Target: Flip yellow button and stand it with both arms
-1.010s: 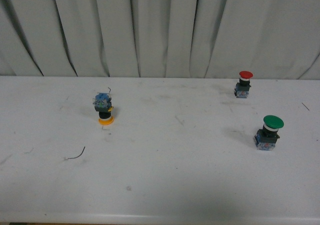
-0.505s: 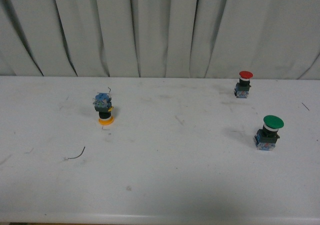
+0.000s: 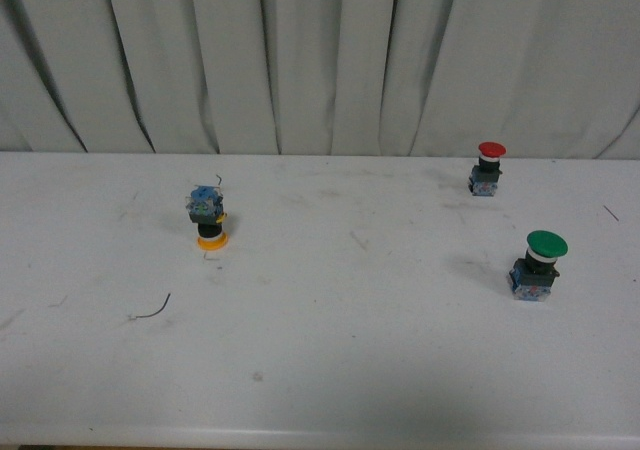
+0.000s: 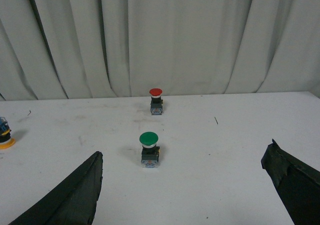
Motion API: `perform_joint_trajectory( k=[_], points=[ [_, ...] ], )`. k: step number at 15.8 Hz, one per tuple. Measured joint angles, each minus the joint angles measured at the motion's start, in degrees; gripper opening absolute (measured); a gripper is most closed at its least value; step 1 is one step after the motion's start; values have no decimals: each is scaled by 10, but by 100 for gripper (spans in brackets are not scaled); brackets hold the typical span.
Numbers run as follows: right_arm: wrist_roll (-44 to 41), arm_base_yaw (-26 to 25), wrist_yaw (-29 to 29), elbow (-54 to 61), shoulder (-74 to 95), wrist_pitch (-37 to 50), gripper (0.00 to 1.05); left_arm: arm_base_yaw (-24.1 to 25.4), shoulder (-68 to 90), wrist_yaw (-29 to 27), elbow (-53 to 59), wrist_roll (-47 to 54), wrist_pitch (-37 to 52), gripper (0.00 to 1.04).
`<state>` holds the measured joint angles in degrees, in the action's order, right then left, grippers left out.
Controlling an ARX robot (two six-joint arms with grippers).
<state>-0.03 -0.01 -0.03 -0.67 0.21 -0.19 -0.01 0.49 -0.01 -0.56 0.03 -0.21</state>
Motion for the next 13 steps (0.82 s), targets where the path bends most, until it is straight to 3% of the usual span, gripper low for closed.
perform_joint_trajectory(
  k=[7, 9, 10, 11, 13],
  points=[
    [0, 0, 0, 0, 0, 0, 98, 0, 0, 0, 0, 0, 0, 98],
    [0, 0, 0, 0, 0, 0, 98, -92, 111, -202, -76, -87, -158, 98],
    [0, 0, 0, 0, 0, 1, 98, -106, 146, -283, -104, -127, -170, 98],
    [0, 0, 1, 0, 0, 0, 98, -77, 158, -308, -119, -136, -136, 98],
    [0, 0, 0, 0, 0, 0, 98, -6, 241, -239, -146, -119, -20, 98]
  ],
)
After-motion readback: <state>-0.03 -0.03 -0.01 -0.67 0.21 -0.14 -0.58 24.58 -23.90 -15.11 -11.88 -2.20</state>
